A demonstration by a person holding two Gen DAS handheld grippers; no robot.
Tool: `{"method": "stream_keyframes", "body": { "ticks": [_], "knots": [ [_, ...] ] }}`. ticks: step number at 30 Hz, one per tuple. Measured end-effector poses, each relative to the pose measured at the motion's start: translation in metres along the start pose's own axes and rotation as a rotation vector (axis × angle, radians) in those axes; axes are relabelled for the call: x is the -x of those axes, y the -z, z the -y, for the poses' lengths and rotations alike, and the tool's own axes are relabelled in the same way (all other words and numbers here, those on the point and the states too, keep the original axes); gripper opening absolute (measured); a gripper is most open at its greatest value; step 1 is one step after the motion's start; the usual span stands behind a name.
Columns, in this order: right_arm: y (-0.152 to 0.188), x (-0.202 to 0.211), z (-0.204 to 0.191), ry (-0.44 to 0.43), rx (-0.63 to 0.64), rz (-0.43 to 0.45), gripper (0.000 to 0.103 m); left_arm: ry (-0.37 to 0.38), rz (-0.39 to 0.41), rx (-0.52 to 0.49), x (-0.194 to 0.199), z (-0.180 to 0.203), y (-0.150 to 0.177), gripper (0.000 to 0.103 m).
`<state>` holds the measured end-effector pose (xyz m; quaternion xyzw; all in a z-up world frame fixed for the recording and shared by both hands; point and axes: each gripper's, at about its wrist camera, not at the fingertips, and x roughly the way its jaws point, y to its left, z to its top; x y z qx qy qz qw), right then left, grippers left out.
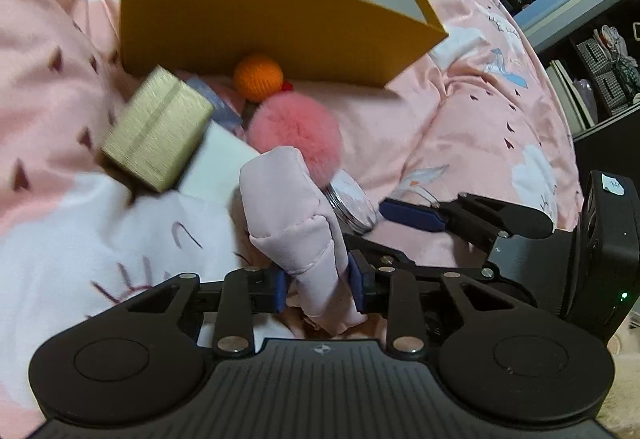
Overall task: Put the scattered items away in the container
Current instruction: 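Grasp the pink fabric pouch with the left tool while the right tool grasps the round mirror compact, then lift the pouch with the left tool while the right tool carries the compact over the box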
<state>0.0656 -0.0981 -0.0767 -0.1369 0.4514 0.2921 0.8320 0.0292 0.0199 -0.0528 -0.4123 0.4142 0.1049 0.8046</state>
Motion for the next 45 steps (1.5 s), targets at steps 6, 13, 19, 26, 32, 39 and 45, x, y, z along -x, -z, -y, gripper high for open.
{"method": "stream_keyframes", "body": {
  "ticks": [6, 13, 19, 26, 32, 39, 45],
  "knots": [
    [-0.006, 0.004, 0.003, 0.002, 0.032, -0.002, 0.046, -0.094, 0.039, -0.062, 0.021, 0.0, -0.004, 0.033],
    [-0.011, -0.008, 0.001, 0.009, 0.09, -0.047, 0.046, -0.065, 0.058, -0.005, 0.013, -0.01, -0.008, 0.039],
    [-0.007, -0.024, -0.003, 0.05, 0.13, -0.081, 0.042, -0.079, 0.07, 0.01, 0.0, -0.007, -0.006, 0.04],
    [-0.01, -0.013, -0.002, 0.093, 0.164, -0.055, 0.022, -0.096, 0.061, 0.005, 0.001, -0.007, -0.006, 0.041],
    [-0.017, -0.01, 0.01, 0.177, 0.176, -0.034, 0.019, -0.108, 0.037, 0.009, -0.003, -0.009, -0.006, 0.042],
    [-0.016, -0.013, 0.018, 0.157, 0.136, -0.033, 0.015, -0.12, 0.032, -0.029, -0.004, -0.006, -0.005, 0.042],
    [-0.017, 0.004, 0.028, 0.155, 0.09, -0.008, 0.015, -0.117, 0.052, -0.04, 0.001, -0.004, -0.004, 0.038]
  ]
}}
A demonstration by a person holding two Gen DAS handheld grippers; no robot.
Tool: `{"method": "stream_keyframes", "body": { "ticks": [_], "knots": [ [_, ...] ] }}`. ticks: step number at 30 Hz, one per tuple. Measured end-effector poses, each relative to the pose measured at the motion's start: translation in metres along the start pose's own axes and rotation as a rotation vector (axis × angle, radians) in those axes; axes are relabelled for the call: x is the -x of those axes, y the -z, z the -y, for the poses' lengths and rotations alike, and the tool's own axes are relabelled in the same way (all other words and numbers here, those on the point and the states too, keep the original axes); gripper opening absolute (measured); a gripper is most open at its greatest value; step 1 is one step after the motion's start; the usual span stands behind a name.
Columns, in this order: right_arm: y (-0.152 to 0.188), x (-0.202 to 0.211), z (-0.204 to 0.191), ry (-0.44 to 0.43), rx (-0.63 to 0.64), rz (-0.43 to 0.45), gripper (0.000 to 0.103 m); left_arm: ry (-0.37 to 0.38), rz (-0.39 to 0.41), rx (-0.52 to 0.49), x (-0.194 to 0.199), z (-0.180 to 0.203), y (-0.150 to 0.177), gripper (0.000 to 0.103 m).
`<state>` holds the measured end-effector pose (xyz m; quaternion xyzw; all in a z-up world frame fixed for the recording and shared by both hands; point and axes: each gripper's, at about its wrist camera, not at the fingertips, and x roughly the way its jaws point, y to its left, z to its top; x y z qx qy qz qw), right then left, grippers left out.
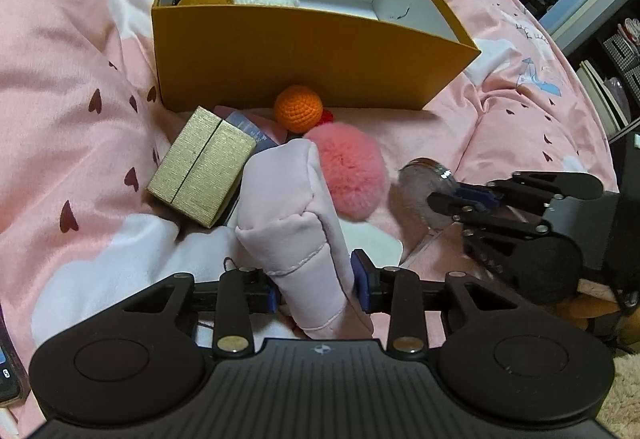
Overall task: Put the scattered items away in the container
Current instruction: 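Lift the pouch with the left tool while the right tool carries the compact over the box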
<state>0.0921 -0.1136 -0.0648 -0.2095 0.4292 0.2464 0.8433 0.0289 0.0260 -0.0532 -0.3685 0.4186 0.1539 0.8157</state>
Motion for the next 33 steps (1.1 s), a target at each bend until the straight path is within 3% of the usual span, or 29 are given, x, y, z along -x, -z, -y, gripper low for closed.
{"method": "stream_keyframes", "body": {
  "ticks": [6, 16, 25, 33],
  "knots": [
    [-0.004, 0.021, 0.014, -0.004, -0.057, 0.047, 0.015, 0.002, 0.073, -0.067, 0.017, 0.009, -0.002, 0.034],
    [-0.029, 0.054, 0.037, -0.048, -0.139, 0.168, 0.015, 0.081, 0.177, -0.118, 0.051, 0.014, -0.027, 0.032],
    [-0.07, 0.075, 0.055, -0.089, -0.132, 0.284, 0.015, 0.099, 0.248, -0.158, 0.074, 0.012, -0.087, 0.032],
    [-0.114, 0.075, 0.072, -0.116, -0.126, 0.359, 0.015, 0.108, 0.214, -0.24, 0.061, 0.019, -0.156, 0.032]
  ]
}}
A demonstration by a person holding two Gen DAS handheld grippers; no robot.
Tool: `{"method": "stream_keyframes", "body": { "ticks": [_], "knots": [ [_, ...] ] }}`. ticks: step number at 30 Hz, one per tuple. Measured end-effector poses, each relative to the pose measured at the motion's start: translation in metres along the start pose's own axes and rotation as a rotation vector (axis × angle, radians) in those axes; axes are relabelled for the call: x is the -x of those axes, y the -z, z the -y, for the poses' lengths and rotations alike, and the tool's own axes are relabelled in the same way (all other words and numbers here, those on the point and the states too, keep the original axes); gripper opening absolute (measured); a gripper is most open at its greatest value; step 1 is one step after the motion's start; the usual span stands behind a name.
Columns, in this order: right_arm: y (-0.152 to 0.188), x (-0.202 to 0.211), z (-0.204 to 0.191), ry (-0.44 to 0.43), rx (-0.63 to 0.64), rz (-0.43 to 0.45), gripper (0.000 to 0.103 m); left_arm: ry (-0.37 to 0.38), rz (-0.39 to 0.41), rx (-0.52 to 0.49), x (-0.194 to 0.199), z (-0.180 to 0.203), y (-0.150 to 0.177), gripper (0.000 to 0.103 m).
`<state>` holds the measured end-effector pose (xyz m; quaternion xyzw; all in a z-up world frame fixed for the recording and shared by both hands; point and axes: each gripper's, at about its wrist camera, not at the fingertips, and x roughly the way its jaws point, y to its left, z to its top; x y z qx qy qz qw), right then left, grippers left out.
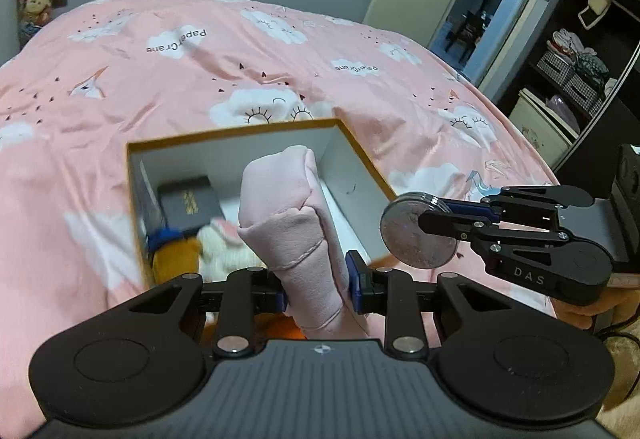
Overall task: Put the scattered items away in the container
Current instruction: 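Lift the pouch with the left tool while the right tool carries the compact over the box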
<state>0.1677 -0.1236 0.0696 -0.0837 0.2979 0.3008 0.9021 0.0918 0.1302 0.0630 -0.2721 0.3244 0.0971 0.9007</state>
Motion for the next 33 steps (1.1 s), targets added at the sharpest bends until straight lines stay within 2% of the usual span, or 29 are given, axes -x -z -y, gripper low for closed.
{"method": "stream_keyframes", "body": {
  "ticks": [8, 12, 18, 20, 25, 33],
  "knots": [
    [-0.027, -0.045, 0.018, 0.025, -0.026, -0.011, 0.015, 0.016, -0.081, -0.034, -0.06, -0.011, -0.035, 0.032],
    [-0.028, -0.071, 0.026, 0.027, -0.037, -0.051, 0.015, 0.017, -0.139, -0.037, -0.095, -0.022, -0.04, 0.032],
    [-0.025, -0.106, 0.037, 0.025, -0.045, -0.104, 0.015, 0.052, -0.178, -0.037, -0.137, -0.04, -0.049, 0.032],
    [-0.025, -0.116, 0.041, 0.022, -0.051, -0.115, 0.015, 0.045, -0.167, -0.01, -0.147, -0.045, -0.052, 0.032],
    [-0.025, -0.138, 0.049, 0.036, -0.047, -0.136, 0.014, 0.013, -0.119, 0.138, -0.17, -0.06, -0.052, 0.032],
    [-0.022, -0.161, 0.054, 0.023, -0.045, -0.178, 0.014, -0.015, -0.16, 0.283, -0.204, -0.082, -0.039, 0.032]
  ]
}}
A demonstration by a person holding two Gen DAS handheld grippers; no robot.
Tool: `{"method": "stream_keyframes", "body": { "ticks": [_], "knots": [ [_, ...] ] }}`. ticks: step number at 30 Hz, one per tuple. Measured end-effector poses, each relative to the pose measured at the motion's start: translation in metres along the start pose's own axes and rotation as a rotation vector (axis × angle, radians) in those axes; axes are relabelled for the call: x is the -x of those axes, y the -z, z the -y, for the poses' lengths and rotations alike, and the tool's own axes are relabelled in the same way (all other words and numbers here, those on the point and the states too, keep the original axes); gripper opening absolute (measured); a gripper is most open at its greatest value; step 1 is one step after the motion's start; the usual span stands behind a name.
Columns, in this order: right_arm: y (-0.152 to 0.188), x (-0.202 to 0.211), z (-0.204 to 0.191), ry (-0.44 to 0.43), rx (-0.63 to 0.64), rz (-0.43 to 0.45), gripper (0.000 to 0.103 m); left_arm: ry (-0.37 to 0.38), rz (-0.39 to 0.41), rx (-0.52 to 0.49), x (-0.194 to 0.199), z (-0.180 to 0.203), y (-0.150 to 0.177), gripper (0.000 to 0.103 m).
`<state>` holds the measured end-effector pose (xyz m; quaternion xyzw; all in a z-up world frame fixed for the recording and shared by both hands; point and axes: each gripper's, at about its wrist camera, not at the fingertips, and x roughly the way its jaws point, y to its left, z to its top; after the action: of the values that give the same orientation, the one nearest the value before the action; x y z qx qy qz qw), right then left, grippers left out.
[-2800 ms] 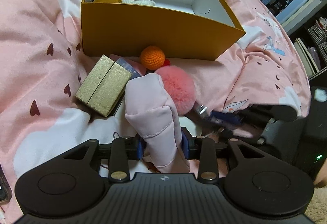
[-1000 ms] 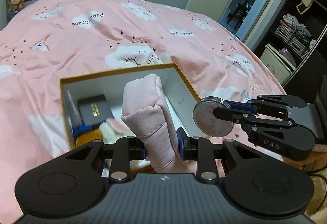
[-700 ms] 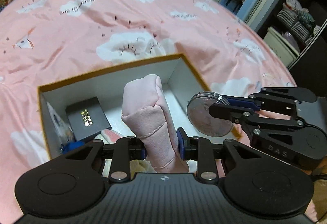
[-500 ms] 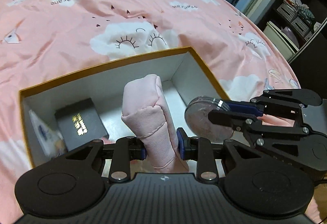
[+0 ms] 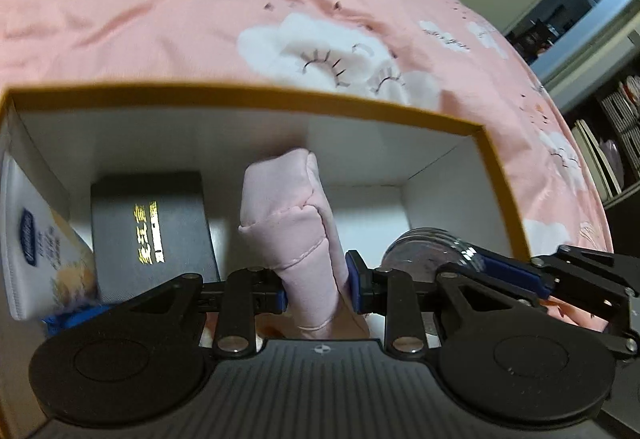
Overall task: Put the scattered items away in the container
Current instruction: 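Lower the pink pouch into the orange box and open the left tool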
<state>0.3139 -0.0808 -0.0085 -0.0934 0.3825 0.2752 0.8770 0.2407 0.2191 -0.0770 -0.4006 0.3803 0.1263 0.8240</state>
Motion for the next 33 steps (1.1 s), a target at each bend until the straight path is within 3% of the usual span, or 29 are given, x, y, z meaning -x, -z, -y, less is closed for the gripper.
{"method": "stream_keyframes", "body": {
  "ticks": [6, 9, 15, 21, 24, 31, 33],
  "knots": [
    [0.002, -0.005, 0.001, -0.004, 0.003, -0.027, 0.015, 0.015, -0.029, 0.056, -0.002, -0.011, -0.003, 0.039],
    [0.004, 0.001, 0.0, -0.019, 0.007, -0.04, 0.015, -0.016, -0.045, 0.059, 0.003, -0.014, -0.005, 0.058],
    [0.008, 0.012, -0.005, -0.084, 0.015, -0.087, 0.015, -0.087, -0.061, -0.021, 0.025, -0.009, -0.009, 0.06],
    [0.012, 0.003, -0.018, -0.168, 0.011, -0.158, 0.015, -0.157, 0.037, -0.104, 0.054, -0.008, -0.018, 0.058],
    [0.011, -0.005, -0.025, -0.212, 0.004, -0.196, 0.015, -0.152, 0.051, -0.104, 0.056, -0.011, -0.026, 0.056],
    [0.013, -0.033, -0.032, -0.203, -0.006, -0.269, 0.015, -0.139, 0.027, -0.114, 0.036, -0.013, -0.029, 0.032],
    [0.014, -0.033, -0.029, -0.181, -0.015, -0.267, 0.015, -0.135, 0.014, -0.121, 0.034, -0.014, -0.025, 0.03]
  ]
}}
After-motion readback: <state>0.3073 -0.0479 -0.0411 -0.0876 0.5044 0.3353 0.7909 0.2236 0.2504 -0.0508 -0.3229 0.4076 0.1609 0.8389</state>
